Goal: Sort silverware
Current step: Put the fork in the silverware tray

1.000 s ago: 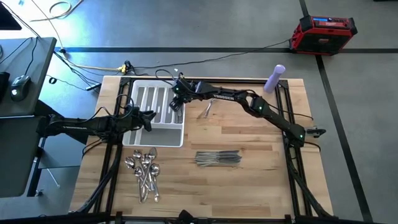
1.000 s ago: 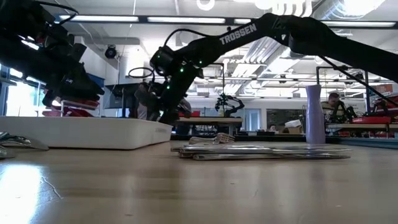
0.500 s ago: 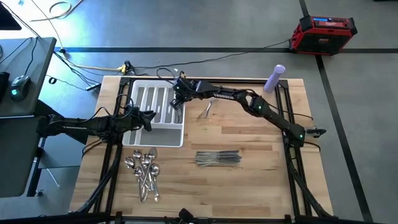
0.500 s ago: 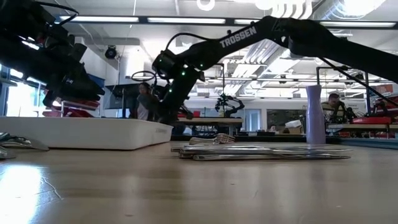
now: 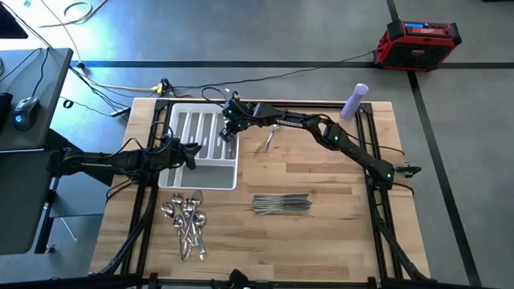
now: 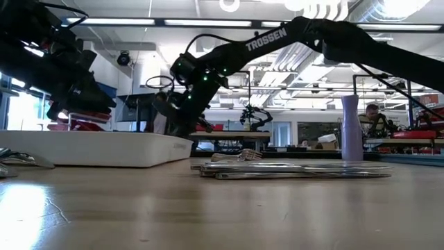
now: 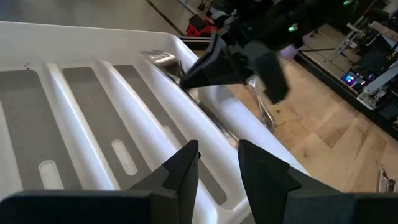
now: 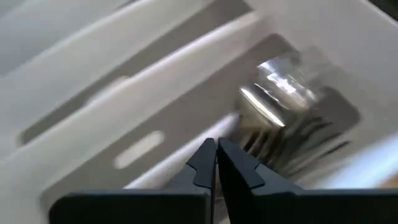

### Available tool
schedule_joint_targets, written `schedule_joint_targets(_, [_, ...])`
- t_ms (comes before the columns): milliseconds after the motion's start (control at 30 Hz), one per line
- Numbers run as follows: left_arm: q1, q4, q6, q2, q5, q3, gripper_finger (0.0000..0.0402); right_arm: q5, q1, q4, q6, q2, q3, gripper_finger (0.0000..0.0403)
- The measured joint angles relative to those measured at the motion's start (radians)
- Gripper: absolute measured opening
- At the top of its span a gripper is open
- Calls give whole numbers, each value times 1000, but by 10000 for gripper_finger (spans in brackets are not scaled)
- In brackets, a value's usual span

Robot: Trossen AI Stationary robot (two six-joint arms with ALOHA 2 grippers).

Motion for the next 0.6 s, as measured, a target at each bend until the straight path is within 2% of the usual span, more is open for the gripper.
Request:
schedule_joint_targets(133, [0,-1,0,0,0,0,97,-55,2,1,-8,-15,0,0])
schedule_joint_targets(400, [0,-4,0,0,0,0,97,-6,5,-16,-7,-19,0,3])
schedule_joint_targets(500, [0,-4,0,0,0,0,97,15,-2,-31,-5,-16,0,25])
schedule_joint_targets(600, [0,-4,0,0,0,0,97,35,-7,-24,31,-8,0,67])
